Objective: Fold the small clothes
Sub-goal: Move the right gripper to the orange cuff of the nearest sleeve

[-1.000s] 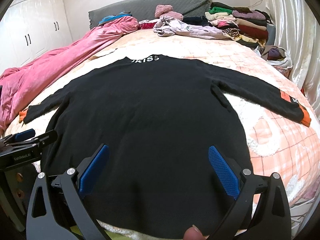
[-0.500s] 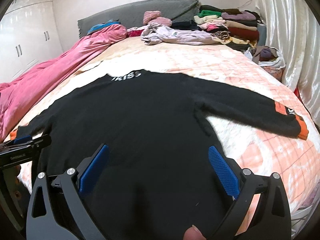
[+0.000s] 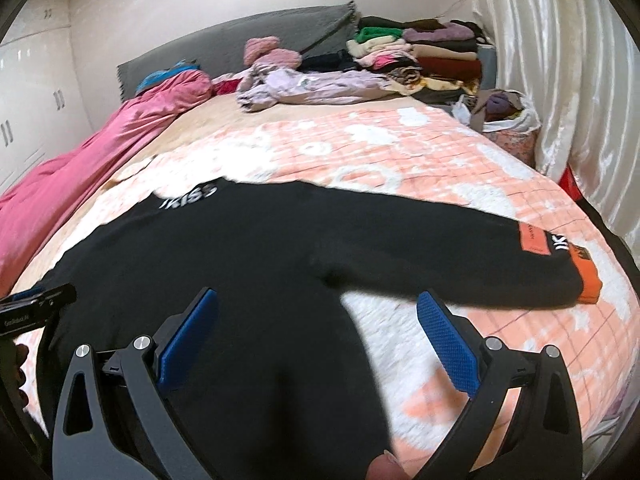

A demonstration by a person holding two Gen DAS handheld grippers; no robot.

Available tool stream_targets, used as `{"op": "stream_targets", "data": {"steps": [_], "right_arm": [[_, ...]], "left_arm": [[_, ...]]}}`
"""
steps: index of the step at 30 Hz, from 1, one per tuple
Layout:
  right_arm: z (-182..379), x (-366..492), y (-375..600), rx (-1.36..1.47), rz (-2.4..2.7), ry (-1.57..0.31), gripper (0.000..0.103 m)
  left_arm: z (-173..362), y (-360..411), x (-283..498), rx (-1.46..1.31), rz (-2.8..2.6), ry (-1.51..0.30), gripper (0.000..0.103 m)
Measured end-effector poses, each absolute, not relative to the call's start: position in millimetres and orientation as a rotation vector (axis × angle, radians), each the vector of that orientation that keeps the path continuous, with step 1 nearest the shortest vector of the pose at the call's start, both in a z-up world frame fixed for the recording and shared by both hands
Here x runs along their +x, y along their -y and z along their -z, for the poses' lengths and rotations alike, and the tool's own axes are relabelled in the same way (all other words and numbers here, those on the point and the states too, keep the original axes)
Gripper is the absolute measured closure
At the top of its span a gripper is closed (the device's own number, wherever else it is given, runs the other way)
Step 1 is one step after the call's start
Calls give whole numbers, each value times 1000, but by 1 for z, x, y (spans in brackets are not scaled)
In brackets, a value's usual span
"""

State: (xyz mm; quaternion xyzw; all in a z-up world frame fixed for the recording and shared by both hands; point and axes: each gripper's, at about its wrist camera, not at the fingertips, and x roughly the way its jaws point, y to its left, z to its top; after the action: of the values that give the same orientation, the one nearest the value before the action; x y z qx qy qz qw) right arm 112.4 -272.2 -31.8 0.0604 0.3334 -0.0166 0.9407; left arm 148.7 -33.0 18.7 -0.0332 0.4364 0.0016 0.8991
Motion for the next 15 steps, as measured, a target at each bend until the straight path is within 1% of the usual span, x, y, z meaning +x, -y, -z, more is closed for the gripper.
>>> {"op": "stream_targets", "data": {"steps": [7,15], "right_arm": [[30,131,326,165,172,-650,4],[35,128,408,205,387,-654,4]], "left_arm": [[-19,54,178,-52,72,-905,9],[-16,73,205,-25,98,-900,9]]}}
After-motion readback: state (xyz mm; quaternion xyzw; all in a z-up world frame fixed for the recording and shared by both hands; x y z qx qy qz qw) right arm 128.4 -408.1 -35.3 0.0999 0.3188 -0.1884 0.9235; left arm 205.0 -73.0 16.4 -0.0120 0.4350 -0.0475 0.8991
